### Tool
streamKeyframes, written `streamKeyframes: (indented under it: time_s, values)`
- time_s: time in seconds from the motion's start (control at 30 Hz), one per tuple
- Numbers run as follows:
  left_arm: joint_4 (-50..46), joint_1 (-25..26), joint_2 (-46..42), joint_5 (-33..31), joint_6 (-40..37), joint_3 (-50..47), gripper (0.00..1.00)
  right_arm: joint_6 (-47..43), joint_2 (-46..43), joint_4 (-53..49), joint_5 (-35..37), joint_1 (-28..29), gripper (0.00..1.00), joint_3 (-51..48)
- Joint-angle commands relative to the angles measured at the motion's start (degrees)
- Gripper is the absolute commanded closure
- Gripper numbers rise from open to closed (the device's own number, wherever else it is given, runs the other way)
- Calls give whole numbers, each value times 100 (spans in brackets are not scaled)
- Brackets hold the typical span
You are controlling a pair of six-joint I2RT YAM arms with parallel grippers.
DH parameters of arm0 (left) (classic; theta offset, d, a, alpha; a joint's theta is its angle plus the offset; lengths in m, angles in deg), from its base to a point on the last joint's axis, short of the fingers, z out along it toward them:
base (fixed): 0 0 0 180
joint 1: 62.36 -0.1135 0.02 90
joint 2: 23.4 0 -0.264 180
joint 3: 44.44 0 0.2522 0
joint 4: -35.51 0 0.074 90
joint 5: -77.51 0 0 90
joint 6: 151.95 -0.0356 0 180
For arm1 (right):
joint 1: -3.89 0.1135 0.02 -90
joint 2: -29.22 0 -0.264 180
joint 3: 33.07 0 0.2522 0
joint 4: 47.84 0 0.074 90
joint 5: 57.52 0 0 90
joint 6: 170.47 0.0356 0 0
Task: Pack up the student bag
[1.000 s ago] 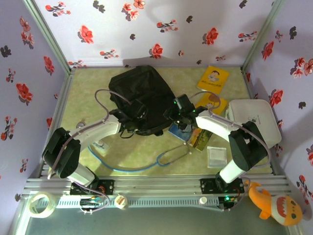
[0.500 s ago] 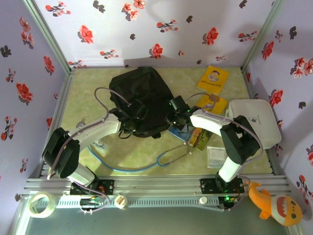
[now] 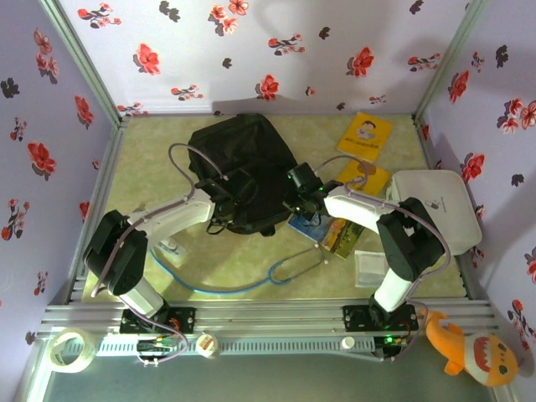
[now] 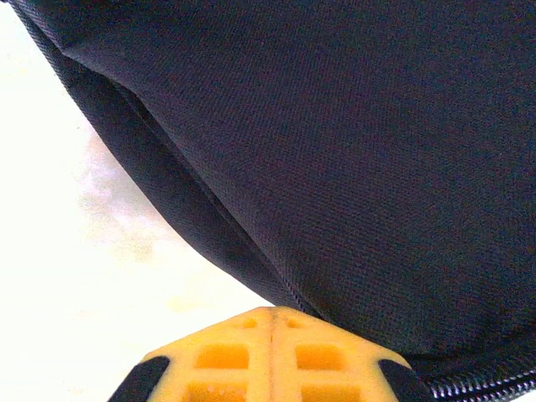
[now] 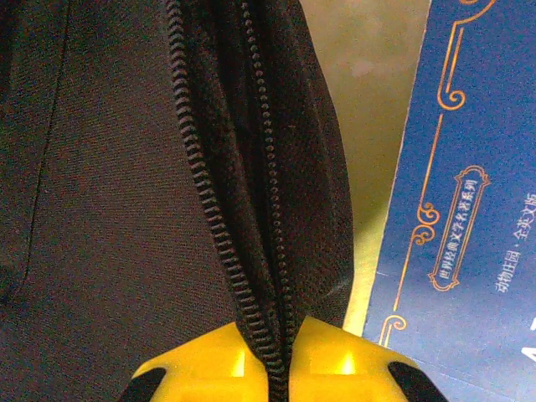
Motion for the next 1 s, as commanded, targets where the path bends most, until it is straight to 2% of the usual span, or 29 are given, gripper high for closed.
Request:
streamKeyframes:
  time_s: [0.0, 0.2, 0.4, 0.47, 0.6, 0.67, 0.87, 0.97]
  values:
    - [-690, -88, 46, -678, 11, -7, 100, -200, 38, -342, 891, -251, 97, 92]
    - [-376, -270, 62, -668, 63, -253, 100, -267, 53, -308, 884, -350, 98, 97]
    - [475, -262, -283, 174, -274, -446, 100, -328, -54, -38, 550, -420, 95, -11]
    - [739, -269, -432, 397, -336, -498, 100, -327, -155, 191, 310, -447, 87, -135]
    - [1169, -270, -636, 819, -431, -531, 100, -172, -422, 329, -228, -471, 56, -284]
    - [1348, -259, -681, 1031, -432, -547, 100, 55, -591, 295, -484, -448, 45, -379]
    - [1514, -230, -704, 1228, -437, -588, 100, 1205, -990, 770, -965, -208, 32, -991]
    - [1526, -220, -687, 1272, -453, -610, 100, 1429, -937, 1006, -1012, -21, 29, -979]
